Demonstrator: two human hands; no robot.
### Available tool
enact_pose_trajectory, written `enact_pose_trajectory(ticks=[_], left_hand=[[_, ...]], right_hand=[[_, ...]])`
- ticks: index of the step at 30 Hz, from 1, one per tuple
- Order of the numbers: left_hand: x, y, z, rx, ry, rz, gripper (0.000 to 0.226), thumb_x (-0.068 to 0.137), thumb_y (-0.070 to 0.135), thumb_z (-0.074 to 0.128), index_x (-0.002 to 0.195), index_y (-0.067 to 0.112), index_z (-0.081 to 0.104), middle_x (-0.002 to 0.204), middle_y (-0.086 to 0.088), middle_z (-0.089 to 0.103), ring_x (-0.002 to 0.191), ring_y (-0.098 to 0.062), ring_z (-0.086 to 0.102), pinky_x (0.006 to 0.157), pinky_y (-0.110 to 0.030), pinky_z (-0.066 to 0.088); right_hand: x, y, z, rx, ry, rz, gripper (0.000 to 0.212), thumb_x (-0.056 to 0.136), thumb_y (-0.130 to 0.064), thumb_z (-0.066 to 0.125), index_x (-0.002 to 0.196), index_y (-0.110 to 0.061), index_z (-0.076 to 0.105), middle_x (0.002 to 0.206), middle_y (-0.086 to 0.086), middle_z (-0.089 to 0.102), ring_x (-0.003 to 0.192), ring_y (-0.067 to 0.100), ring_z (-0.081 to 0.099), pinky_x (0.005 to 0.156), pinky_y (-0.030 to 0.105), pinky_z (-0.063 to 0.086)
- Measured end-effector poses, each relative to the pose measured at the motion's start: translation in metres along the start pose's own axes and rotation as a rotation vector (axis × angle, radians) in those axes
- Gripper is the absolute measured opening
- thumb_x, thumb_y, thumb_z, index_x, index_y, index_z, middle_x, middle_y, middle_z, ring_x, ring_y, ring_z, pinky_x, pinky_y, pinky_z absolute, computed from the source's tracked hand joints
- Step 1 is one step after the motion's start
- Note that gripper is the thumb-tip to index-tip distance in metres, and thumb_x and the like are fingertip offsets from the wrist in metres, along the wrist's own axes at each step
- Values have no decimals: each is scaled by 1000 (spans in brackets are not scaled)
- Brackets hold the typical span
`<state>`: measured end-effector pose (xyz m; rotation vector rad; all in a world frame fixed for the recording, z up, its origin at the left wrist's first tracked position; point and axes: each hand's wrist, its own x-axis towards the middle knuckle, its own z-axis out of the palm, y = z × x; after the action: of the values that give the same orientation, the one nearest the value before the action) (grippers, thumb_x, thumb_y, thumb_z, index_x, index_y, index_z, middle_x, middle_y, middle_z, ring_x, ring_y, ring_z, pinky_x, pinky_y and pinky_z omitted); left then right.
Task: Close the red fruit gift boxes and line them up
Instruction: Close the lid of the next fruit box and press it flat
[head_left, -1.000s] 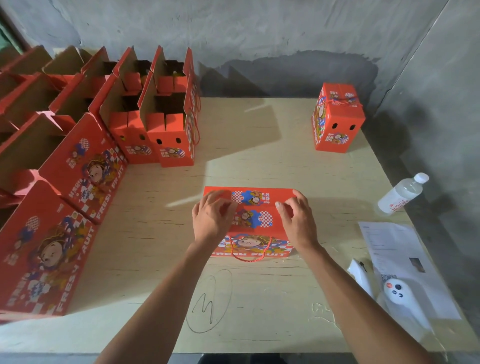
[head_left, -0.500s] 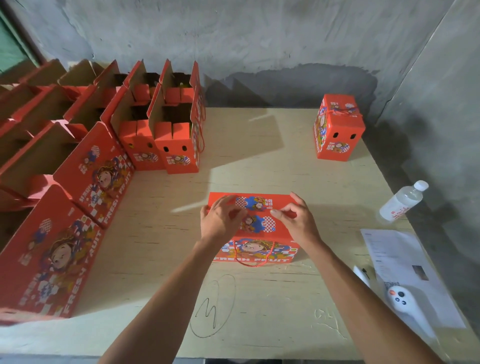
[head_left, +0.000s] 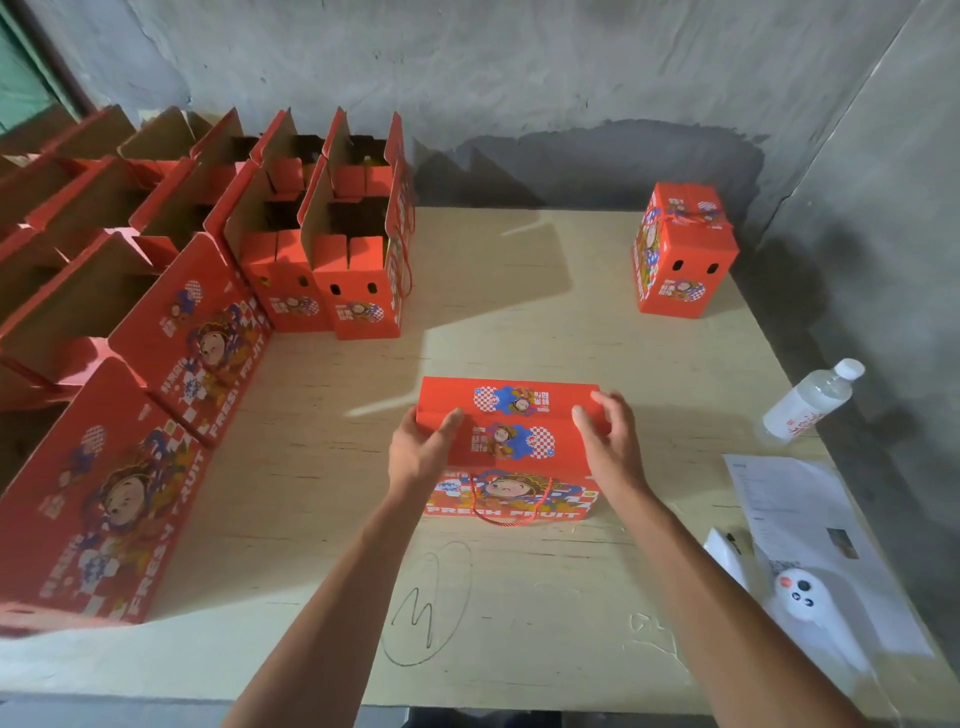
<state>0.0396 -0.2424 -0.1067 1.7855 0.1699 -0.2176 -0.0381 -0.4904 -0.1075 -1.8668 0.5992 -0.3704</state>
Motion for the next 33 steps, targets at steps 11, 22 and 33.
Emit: enact_pose_trajectory(ticks=[11,22,33], left_hand=[[8,5,5,-207,74,-151,25,69,44,73,90,31,78,79,7,78,79,-16,75,83,-41,63],[-9,1,-6,-105,23,-76,27,95,53,64,93,28,75,87,9,78,85,-9,73,80,-35,58],[5,13,-3,29,60,-217,50,70,64,55,80,18,72,80,-2,70,79,-27,65,75,-36,53]], right_hand=[[3,-4,4,18,100,144,59,99,-45,63,151,-21,50,139,0,63,117,12,60,92,25,48],[-8,1,3,19,97,165,34,104,-56,45,107,-31,68,88,-17,72,82,3,68,62,17,47],[-3,-7,7,90,175,256,37,97,-31,56,62,-25,48,46,-18,48,42,2,43,42,20,35]])
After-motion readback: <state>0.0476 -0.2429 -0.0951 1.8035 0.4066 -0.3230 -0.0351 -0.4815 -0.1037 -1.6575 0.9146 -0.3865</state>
